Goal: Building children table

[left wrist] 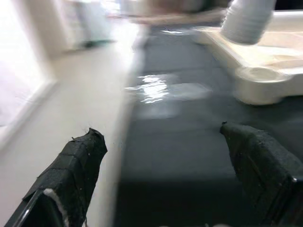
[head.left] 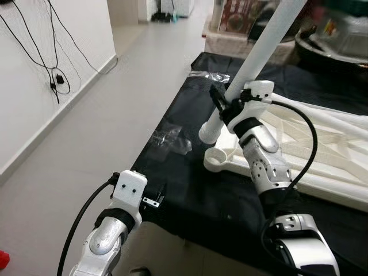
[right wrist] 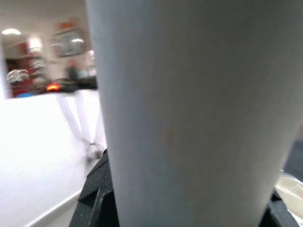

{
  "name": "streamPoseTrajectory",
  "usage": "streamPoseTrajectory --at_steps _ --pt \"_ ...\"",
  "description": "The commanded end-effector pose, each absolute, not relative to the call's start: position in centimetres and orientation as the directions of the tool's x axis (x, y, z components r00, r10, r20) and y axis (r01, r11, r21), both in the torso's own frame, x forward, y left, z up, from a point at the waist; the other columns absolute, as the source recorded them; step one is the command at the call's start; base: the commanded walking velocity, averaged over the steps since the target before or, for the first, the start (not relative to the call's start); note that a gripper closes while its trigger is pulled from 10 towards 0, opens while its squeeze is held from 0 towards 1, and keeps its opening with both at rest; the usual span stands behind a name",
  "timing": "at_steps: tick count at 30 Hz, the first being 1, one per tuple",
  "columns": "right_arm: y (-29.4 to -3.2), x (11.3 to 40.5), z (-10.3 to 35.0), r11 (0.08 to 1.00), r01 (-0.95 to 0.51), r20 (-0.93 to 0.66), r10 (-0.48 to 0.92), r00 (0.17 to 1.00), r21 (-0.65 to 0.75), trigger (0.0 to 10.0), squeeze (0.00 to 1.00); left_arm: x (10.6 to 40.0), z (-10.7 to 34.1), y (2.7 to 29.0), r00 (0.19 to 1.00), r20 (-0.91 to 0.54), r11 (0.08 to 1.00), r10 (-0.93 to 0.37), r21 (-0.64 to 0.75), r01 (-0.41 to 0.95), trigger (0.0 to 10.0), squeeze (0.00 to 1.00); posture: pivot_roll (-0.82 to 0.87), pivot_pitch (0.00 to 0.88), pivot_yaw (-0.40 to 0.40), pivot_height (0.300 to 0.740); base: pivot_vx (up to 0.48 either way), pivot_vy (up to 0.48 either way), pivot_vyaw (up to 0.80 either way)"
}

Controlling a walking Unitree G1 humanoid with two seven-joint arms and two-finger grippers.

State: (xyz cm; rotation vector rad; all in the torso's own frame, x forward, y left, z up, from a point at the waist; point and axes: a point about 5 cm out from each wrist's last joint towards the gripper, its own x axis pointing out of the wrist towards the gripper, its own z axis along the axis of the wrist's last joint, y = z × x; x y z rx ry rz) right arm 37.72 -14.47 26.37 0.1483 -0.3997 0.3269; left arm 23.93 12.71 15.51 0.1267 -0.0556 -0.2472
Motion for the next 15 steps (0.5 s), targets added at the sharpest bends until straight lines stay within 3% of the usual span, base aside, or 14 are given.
streamPoseTrajectory --at_steps 1,15 --pt "-13.2 37.5 25.6 0.92 -0.383 0.391 0.323 0.862 0.086 10.0 0.0 23.8 14.4 12.9 0.972 -0.016 0.963 -0.235 0.13 0.235 10.0 0.0 0.15 0.121 -0.075 0.74 0.0 0.0 0.0" --pt "-11.7 35.3 25.5 0.933 -0.354 0.435 0.296 0.85 0.058 10.0 0.0 24.6 16.0 13.1 0.98 0.064 0.973 -0.187 0.151 0.176 10.0 0.0 0.14 0.096 -0.076 0.74 0.0 0.0 0.0"
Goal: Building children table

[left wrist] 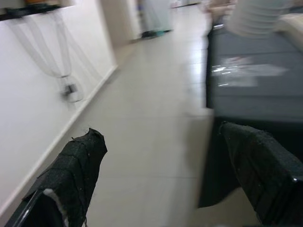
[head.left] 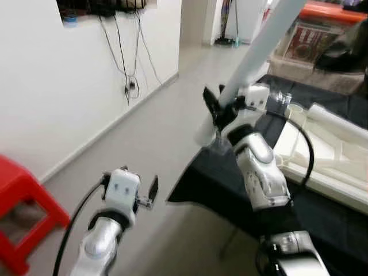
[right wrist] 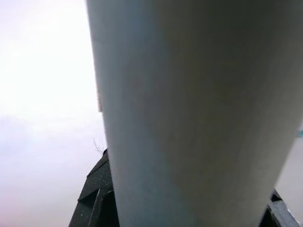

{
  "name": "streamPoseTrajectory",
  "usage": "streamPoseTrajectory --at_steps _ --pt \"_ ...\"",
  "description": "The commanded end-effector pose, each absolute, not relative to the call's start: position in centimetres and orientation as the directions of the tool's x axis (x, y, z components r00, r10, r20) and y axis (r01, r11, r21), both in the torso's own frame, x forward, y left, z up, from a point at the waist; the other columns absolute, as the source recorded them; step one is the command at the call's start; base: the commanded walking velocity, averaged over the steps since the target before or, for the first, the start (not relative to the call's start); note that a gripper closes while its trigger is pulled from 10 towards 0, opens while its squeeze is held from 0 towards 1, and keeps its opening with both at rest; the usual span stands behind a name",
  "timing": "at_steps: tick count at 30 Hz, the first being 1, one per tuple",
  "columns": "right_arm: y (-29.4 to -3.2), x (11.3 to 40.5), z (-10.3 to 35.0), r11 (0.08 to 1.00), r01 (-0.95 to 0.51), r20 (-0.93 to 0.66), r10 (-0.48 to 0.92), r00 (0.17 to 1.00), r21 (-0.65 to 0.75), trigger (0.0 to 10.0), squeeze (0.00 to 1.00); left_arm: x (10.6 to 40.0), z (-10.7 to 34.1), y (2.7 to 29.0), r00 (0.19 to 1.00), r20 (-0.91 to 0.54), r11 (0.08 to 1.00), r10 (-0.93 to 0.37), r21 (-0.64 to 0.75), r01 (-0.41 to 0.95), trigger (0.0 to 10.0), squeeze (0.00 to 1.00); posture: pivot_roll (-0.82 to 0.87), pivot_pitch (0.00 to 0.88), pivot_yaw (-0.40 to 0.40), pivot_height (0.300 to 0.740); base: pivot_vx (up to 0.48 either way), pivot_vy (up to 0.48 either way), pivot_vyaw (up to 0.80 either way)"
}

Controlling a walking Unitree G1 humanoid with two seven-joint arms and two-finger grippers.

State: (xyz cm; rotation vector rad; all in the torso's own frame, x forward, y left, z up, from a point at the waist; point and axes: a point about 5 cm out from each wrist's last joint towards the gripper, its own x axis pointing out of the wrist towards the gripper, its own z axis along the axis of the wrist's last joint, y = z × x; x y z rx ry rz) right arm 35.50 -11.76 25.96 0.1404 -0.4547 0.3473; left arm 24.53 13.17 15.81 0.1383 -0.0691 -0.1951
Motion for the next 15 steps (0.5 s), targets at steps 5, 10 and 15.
streamPoseTrajectory --at_steps 5,10,15 --pt "-10.9 34.6 25.4 0.924 -0.377 0.443 0.314 0.84 0.059 10.0 0.0 25.0 17.4 13.7 0.984 0.126 0.982 -0.123 0.156 0.103 10.0 0.0 0.14 0.065 -0.077 0.74 0.0 0.0 0.0" --pt "-10.0 34.1 25.2 0.917 -0.395 0.441 0.333 0.833 0.053 10.0 0.0 25.4 18.2 14.3 0.984 0.162 0.987 -0.073 0.152 0.048 10.0 0.0 0.14 0.045 -0.077 0.74 0.0 0.0 0.0" --pt "-9.9 34.0 25.0 0.917 -0.394 0.438 0.332 0.836 0.057 10.0 0.0 25.8 18.2 15.1 0.986 0.164 0.991 -0.024 0.137 0.001 10.0 0.0 0.15 0.034 -0.08 0.74 0.0 -0.184 0.0"
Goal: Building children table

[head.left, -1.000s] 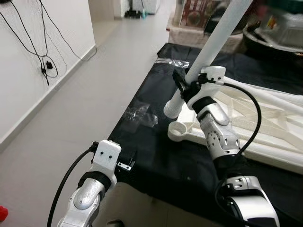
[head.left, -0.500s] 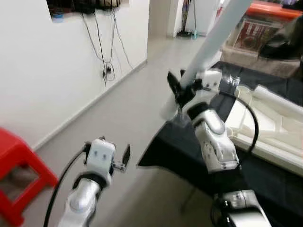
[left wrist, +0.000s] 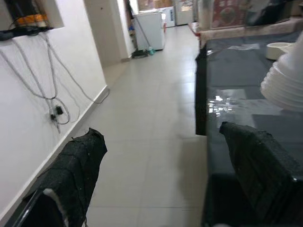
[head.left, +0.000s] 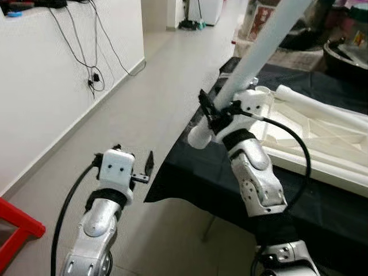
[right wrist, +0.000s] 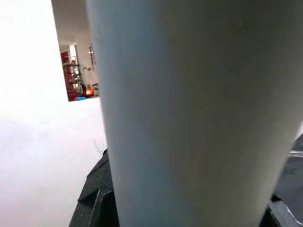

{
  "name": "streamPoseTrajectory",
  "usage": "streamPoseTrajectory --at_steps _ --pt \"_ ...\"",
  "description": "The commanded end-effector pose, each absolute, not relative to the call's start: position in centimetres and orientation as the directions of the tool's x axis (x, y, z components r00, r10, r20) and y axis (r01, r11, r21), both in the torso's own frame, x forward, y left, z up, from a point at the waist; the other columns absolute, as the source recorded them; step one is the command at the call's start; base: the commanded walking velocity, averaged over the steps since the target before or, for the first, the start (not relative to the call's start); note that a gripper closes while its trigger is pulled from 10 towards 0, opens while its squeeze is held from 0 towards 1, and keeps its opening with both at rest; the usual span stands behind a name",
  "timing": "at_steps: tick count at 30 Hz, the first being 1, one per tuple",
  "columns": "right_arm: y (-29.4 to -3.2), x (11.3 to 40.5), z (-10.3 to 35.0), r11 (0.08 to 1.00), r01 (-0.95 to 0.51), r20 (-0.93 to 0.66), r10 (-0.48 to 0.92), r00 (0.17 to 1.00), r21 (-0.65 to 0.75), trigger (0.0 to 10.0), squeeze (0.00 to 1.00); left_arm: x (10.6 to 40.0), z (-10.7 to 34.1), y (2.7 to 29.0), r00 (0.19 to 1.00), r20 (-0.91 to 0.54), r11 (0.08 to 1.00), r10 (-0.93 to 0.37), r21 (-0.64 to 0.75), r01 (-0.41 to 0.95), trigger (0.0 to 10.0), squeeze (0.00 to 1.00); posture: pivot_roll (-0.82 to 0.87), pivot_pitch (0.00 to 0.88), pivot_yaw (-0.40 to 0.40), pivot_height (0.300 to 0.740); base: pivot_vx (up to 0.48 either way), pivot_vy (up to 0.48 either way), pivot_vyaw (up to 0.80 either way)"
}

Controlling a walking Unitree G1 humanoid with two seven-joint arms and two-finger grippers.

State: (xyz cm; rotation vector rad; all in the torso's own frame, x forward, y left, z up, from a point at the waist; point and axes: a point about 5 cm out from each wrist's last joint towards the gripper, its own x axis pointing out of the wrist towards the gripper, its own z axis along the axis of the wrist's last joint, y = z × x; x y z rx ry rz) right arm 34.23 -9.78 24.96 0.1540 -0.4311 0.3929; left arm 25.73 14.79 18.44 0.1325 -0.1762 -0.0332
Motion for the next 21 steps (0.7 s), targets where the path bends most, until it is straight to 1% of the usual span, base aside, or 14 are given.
streamPoseTrajectory --at_steps 1,7,12,15,19,21 --pt "-9.9 34.0 25.0 0.917 -0.394 0.438 0.331 0.836 0.058 10.0 0.0 25.9 18.2 15.4 0.986 0.166 0.99 -0.005 0.139 -0.018 10.0 0.0 0.15 0.028 -0.081 0.74 0.356 -0.315 0.0" --pt "-10.1 34.2 25.4 0.919 -0.391 0.443 0.331 0.833 0.049 10.0 0.0 26.3 18.4 16.8 0.983 0.177 0.983 0.049 0.168 -0.079 10.0 0.0 0.14 0.016 -0.085 0.74 0.382 -0.284 0.0" --pt "-10.1 34.2 25.5 0.919 -0.391 0.444 0.331 0.833 0.049 10.0 0.0 26.3 18.3 17.0 0.984 0.172 0.983 0.05 0.166 -0.079 10.0 0.0 0.15 0.019 -0.087 0.74 0.391 -0.273 0.0" --pt "-10.1 34.2 25.5 0.919 -0.392 0.444 0.332 0.833 0.049 10.0 0.0 26.2 18.1 17.3 0.983 0.163 0.983 0.084 0.151 -0.109 10.0 0.0 0.15 0.018 -0.086 0.74 0.373 -0.297 0.0" --pt "-10.2 34.2 25.6 0.919 -0.391 0.444 0.331 0.833 0.049 10.0 0.0 26.3 18.2 17.8 0.979 0.162 0.983 0.126 0.109 -0.145 10.0 0.0 0.15 0.022 -0.085 0.74 0.0 0.0 0.0" --pt "-10.2 34.3 25.6 0.919 -0.391 0.443 0.331 0.833 0.048 10.0 0.0 26.3 18.2 17.9 0.978 0.162 0.982 0.132 0.11 -0.151 10.0 0.0 0.14 0.025 -0.086 0.74 0.0 0.0 0.0"
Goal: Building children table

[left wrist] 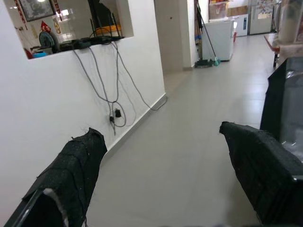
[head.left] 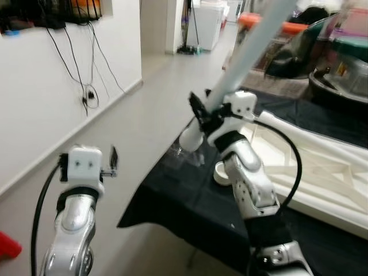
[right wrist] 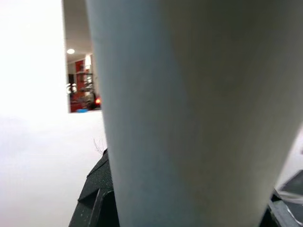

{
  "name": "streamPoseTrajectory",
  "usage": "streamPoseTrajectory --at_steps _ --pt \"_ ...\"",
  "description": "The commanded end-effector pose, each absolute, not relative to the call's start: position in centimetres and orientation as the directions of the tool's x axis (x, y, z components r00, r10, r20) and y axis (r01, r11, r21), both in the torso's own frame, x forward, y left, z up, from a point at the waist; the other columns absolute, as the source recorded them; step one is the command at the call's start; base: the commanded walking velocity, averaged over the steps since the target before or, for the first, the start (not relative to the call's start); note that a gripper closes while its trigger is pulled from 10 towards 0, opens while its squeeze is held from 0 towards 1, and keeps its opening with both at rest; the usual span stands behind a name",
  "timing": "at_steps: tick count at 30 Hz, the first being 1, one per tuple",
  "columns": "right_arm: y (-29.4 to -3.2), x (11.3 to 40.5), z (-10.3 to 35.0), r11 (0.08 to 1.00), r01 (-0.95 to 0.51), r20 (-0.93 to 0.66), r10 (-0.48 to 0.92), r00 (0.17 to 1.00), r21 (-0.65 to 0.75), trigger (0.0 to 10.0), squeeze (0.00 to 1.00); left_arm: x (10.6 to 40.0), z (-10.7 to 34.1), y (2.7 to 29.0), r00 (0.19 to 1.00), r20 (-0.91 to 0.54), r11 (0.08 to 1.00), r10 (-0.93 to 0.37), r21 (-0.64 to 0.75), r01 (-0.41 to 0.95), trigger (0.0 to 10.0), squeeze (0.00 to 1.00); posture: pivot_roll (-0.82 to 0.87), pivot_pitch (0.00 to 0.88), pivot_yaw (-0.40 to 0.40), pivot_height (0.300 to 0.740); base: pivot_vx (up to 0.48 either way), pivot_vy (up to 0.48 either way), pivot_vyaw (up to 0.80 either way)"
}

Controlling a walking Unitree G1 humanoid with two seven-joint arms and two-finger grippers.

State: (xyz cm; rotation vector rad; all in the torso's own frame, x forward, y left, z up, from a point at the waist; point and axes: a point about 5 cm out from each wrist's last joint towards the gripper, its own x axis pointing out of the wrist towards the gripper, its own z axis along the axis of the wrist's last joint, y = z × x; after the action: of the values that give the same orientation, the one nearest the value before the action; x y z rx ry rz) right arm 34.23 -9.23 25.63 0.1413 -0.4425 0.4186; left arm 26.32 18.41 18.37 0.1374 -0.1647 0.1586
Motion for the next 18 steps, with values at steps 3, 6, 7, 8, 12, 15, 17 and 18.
streamPoseTrajectory --at_steps 3,6,7,8,12,15,17,18 --pt "-10.2 34.3 25.5 0.919 -0.391 0.442 0.332 0.834 0.048 10.0 0.0 26.4 18.2 18.0 0.978 0.162 0.981 0.135 0.113 -0.154 10.0 0.0 0.14 0.025 -0.086 0.74 0.0 0.0 0.0" --pt "-10.3 34.3 25.6 0.92 -0.388 0.441 0.329 0.835 0.049 10.0 0.0 26.4 18.1 18.1 0.977 0.159 0.981 0.141 0.109 -0.159 10.0 0.0 0.15 0.029 -0.086 0.74 0.0 0.0 0.0" --pt "-10.3 34.4 25.6 0.921 -0.387 0.441 0.327 0.836 0.049 10.0 0.0 26.4 18.1 18.0 0.978 0.157 0.983 0.136 0.103 -0.153 10.0 0.0 0.15 0.029 -0.086 0.74 0.0 0.0 0.0" --pt "-10.3 34.4 25.6 0.921 -0.387 0.441 0.327 0.836 0.049 10.0 0.0 26.4 18.1 18.0 0.978 0.157 0.983 0.136 0.103 -0.153 10.0 0.0 0.15 0.029 -0.086 0.74 0.0 0.0 0.0" --pt "-10.7 35.0 25.6 0.922 -0.383 0.429 0.323 0.844 0.061 10.0 0.0 26.5 18.0 17.2 0.984 0.15 0.991 0.093 0.084 -0.106 10.0 0.0 0.14 0.041 -0.084 0.74 0.0 0.0 0.0" --pt "-11.1 35.7 25.6 0.922 -0.382 0.415 0.325 0.85 0.061 10.0 0.0 26.3 17.8 16.3 0.99 0.139 0.996 0.037 0.07 -0.047 10.0 0.0 0.14 0.045 -0.083 0.74 0.0 0.0 0.0" --pt "-11.6 36.6 25.6 0.924 -0.379 0.393 0.33 0.858 0.051 10.0 0.0 26.0 17.6 15.4 0.992 0.126 0.998 -0.026 0.057 0.018 10.0 0.0 0.14 0.058 -0.091 0.74 0.0 0.0 0.0" --pt "-11.6 36.6 25.6 0.924 -0.379 0.393 0.33 0.858 0.051 10.0 0.0 26.0 17.6 15.4 0.992 0.126 0.998 -0.026 0.057 0.018 10.0 0.0 0.14 0.058 -0.091 0.74 0.0 0.0 0.0"
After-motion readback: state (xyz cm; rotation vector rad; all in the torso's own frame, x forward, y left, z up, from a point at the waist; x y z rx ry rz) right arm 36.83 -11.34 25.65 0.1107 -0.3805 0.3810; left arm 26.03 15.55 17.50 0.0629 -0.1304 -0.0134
